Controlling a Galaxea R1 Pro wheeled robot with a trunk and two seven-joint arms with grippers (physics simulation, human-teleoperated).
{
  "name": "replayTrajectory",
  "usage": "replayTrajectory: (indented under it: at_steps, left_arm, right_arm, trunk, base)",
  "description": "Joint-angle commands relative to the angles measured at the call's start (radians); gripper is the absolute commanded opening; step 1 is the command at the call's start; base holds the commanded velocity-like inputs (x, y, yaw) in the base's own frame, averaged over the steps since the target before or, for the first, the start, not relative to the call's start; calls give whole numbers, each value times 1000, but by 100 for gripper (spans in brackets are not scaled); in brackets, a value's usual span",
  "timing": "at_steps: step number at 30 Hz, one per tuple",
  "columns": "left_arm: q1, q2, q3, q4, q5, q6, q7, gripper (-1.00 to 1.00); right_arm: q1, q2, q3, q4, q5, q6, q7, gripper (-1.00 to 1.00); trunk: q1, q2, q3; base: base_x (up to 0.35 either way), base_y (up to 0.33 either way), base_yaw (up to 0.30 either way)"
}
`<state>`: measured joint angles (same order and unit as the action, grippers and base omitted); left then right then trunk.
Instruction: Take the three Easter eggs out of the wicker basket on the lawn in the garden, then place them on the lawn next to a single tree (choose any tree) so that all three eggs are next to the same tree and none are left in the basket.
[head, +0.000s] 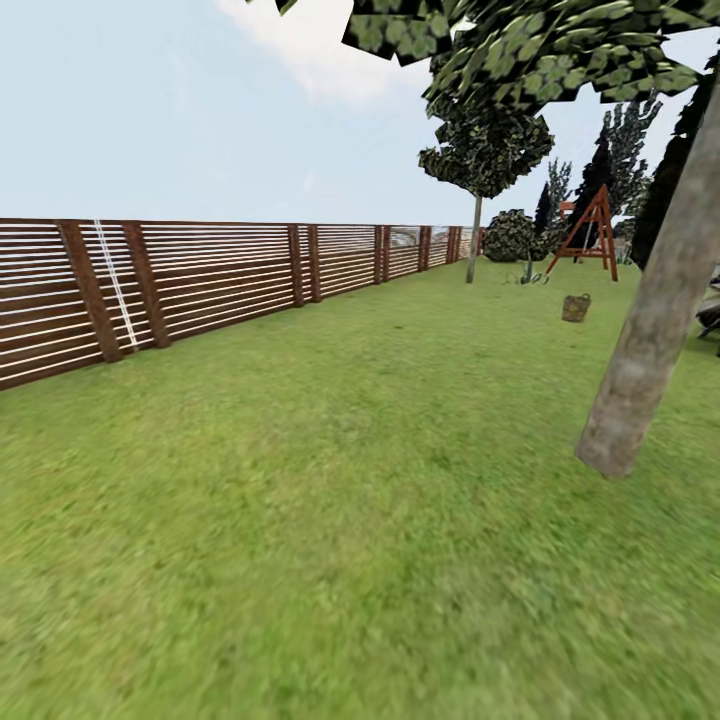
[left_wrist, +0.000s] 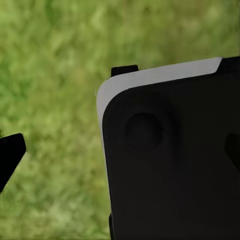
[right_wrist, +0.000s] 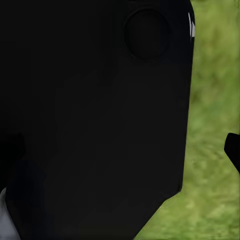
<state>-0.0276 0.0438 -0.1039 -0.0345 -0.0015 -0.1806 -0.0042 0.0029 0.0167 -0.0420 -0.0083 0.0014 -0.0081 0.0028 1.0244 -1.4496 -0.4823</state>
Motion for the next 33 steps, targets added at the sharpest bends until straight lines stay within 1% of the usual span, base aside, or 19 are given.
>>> replayTrajectory:
  at_steps: [1,21,26,33]
  left_arm:
    - [0,0,-7,1,0,-3,0,100]
    - [0,-1,-7,1,0,-3,0,100]
    - [0,0,-7,1,0,-3,0,100]
    - [0,0,-7,1,0,-3,0,100]
  right_arm:
    - [0,0,-4,-1,0,-1,0,100]
    - [0,2,-4,-1,0,-1,0,100]
    - [0,2,-4,-1,0,-1,0,100]
    - [0,1,-5,-1,0,-1,0,100]
  trunk:
    - [1,0,-1]
    - [1,0,-1]
    - [1,0,-1]
    - [1,0,-1]
  base:
    - [326,108,-14]
    - [326,118,-8]
    - [326,136,-131]
    - [326,138,-239]
